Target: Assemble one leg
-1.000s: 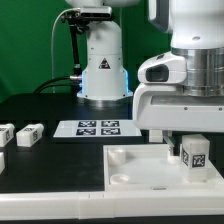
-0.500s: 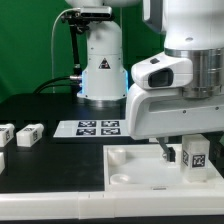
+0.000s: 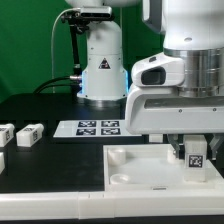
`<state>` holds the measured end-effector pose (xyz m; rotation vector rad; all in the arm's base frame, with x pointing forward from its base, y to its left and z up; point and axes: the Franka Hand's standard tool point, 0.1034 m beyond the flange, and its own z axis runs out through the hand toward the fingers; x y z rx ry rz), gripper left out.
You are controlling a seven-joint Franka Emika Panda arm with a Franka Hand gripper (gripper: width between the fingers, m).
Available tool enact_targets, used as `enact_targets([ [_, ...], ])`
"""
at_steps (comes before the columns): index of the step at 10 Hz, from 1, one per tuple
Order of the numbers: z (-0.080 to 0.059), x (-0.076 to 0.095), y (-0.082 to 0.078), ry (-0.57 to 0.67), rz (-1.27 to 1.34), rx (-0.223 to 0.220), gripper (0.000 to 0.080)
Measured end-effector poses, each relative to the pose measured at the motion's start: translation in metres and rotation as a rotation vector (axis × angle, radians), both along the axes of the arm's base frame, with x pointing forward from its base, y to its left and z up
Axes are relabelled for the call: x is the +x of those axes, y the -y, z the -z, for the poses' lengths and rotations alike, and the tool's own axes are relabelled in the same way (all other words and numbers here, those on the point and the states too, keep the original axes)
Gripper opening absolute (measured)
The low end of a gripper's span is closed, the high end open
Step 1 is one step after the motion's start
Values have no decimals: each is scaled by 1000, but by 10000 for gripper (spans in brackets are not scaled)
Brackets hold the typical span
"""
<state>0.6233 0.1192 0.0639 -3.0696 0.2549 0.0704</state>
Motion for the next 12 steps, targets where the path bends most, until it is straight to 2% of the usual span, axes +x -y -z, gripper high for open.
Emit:
enact_targets([
  [4,0,1,0,-9,595,-25,290],
  [7,1,1,3,-51,1049,-11,290],
  [9,1,2,1,-61,1266,-18,290],
  [10,1,1,1,-64,1285,-17,359],
  [11,1,1,1,-63,1266,-17,359],
  [12,2,1,1,-61,1238,-16,518],
])
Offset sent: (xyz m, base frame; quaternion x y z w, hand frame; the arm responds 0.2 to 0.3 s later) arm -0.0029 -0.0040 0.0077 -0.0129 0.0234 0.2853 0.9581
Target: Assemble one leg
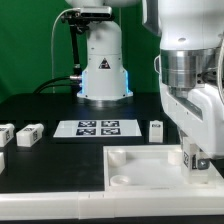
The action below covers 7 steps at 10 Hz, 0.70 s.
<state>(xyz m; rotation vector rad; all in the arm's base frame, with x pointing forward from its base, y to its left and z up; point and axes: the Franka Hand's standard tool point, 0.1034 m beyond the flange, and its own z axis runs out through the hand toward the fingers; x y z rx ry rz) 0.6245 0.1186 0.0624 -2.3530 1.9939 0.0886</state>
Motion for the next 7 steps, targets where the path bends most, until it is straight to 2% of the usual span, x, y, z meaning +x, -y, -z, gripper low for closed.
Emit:
enact_targets([
  [1,0,0,0,1,-17,0,621],
  [4,0,-1,-4,22,-354,-5,643],
  [5,-1,-1,-7,26,-515,-32,649],
  [7,-2,0,-7,40,-792,-41,649],
])
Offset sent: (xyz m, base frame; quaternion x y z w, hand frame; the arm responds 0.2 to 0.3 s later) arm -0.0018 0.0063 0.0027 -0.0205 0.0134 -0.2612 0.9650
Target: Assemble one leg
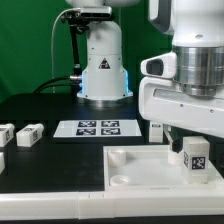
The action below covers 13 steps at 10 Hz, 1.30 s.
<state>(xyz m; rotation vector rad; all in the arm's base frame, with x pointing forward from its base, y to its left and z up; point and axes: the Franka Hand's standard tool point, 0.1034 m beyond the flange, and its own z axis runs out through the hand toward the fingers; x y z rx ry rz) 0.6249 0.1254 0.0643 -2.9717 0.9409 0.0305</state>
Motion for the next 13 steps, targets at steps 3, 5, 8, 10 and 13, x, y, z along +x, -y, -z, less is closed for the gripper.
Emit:
enact_targets([
  [3,1,2,5,9,-316,-4,649],
  [5,1,2,7,15,-500,-10,649],
  [8,1,2,7,15,-499,-10,363],
  [10,1,2,6,14,-451,-9,290],
  [13,1,1,8,20,-10,6,290],
])
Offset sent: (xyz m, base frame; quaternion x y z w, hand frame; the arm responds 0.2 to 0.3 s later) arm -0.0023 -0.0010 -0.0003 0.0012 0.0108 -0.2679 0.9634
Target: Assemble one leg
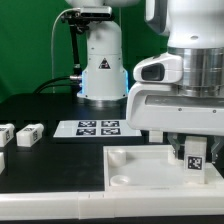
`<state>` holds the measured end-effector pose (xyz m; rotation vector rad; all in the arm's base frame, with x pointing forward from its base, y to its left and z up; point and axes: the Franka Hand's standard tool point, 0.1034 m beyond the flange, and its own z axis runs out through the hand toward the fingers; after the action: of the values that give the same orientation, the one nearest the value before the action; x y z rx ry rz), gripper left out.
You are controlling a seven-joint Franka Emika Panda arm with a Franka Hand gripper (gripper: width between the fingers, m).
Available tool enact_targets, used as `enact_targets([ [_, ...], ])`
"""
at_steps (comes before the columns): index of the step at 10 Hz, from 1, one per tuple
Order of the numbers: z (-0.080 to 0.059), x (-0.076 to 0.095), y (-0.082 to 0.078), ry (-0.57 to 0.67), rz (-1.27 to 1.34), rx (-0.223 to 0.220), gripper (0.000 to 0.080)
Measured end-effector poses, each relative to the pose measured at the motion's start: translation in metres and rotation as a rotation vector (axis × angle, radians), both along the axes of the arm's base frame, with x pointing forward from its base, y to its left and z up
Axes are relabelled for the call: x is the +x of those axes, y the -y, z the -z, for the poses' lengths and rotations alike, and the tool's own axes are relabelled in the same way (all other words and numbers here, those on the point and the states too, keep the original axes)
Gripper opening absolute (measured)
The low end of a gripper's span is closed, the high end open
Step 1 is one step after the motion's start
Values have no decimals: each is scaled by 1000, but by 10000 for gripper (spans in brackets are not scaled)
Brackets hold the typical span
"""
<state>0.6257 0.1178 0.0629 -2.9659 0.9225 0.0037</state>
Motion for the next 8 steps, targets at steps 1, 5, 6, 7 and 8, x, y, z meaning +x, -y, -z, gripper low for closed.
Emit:
enact_targets([
  [1,0,0,1,-4,137,6,290],
  [5,0,0,0,-25,682,16,290],
  [6,0,0,0,-27,775,15,290],
  [7,0,0,1,-32,884,20,290],
  [8,0,0,1,-34,917,21,290],
])
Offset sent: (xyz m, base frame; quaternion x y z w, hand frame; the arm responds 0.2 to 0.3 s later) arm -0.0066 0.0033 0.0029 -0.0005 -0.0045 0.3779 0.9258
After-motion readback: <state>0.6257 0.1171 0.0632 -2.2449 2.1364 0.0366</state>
